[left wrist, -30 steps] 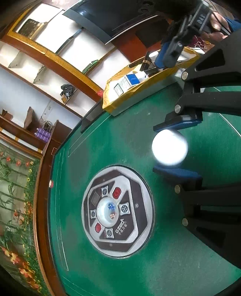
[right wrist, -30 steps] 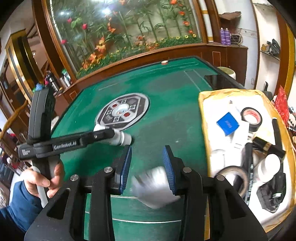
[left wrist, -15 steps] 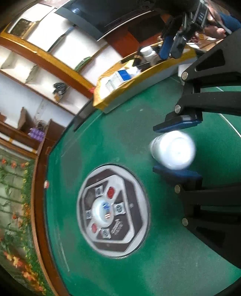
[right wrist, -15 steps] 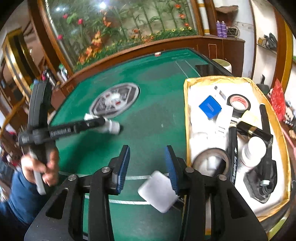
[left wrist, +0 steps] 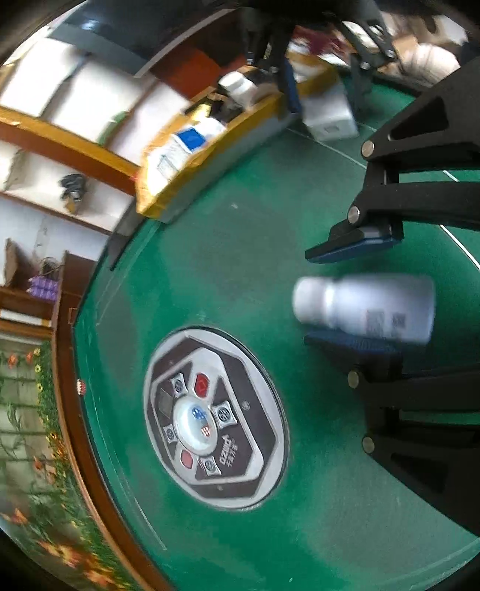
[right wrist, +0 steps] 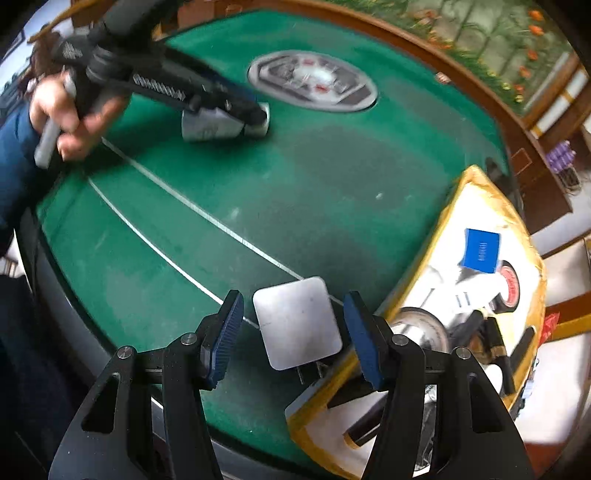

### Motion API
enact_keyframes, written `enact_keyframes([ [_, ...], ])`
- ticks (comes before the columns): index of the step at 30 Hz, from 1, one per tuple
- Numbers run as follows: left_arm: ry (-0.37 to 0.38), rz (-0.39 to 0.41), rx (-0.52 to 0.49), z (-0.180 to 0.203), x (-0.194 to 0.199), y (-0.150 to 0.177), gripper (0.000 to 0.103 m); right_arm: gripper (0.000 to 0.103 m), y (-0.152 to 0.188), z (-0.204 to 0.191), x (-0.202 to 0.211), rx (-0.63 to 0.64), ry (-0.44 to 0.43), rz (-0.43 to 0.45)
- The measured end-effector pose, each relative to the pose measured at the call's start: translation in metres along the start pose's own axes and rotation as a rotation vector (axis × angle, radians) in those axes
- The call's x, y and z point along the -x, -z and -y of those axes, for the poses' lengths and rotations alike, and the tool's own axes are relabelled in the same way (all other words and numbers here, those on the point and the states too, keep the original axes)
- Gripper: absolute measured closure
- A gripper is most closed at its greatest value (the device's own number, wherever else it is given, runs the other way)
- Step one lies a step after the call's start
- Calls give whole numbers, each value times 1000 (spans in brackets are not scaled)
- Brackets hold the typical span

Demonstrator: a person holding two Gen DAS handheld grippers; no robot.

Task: Organize rigid objects
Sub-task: 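Carry the white bottle and white plug over the white tray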

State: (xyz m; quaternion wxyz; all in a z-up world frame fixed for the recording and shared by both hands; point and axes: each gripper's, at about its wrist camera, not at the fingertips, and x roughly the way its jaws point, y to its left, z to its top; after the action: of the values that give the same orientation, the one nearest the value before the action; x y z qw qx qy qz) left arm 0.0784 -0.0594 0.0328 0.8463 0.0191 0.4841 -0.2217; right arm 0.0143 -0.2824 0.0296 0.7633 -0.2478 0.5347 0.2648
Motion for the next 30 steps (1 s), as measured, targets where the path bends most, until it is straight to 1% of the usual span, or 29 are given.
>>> enact_keyframes([
  [1, -1, -28, -30, 1, -3, 2, 59, 46, 0, 0, -7, 6, -9, -22],
  [3, -33, -53, -57, 2, -8, 6, 59, 47, 0, 2, -15, 0, -8, -38],
  [4, -42, -66, -65, 3, -12, 7, 59, 52, -1, 2, -17, -3, -6, -39],
  [5, -53, -47, -76, 5, -11, 8, 59, 53, -2, 3, -16, -10, 8, -36],
  [6, -54, -44, -76, 6, -12, 9, 60, 53, -3, 5, -15, -31, 22, -28],
  [7, -65, -33, -79, 8, -12, 9, 69, 53, -3, 5, -13, -45, 23, -17],
  [10, -84, -8, -71, 11, -11, 11, 69, 54, -1, -2, -9, -124, 25, 40],
  [11, -74, 1, -61, 12, -9, 10, 69, 54, -1, -3, -7, -152, 23, 63],
  [14, 36, 53, -10, 11, 5, 6, 69, 55, 3, 5, 8, -266, -25, 150],
  [16, 81, 81, 9, 14, 12, 1, 69, 55, 6, 14, 22, -331, -37, 209],
  [18, 133, 101, 27, 21, 19, -5, 69, 55, 11, 30, 39, -400, -35, 261],
  [21, 206, 125, 32, 42, 23, -16, 69, 55, 19, 56, 60, -489, -14, 318],
  [22, 236, 135, 31, 52, 23, -20, 69, 55, 25, 67, 67, -526, 3, 332],
  [25, 290, 139, 19, 79, 16, -35, 69, 55, 37, 97, 76, -626, 15, 361],
  [28, 338, 141, 6, 111, 6, -49, 69, 55, 51, 119, 81, -701, 45, 372],
  [30, 358, 138, 9, 128, -2, -55, 69, 55, 57, 135, 82, -751, 77, 372],
])
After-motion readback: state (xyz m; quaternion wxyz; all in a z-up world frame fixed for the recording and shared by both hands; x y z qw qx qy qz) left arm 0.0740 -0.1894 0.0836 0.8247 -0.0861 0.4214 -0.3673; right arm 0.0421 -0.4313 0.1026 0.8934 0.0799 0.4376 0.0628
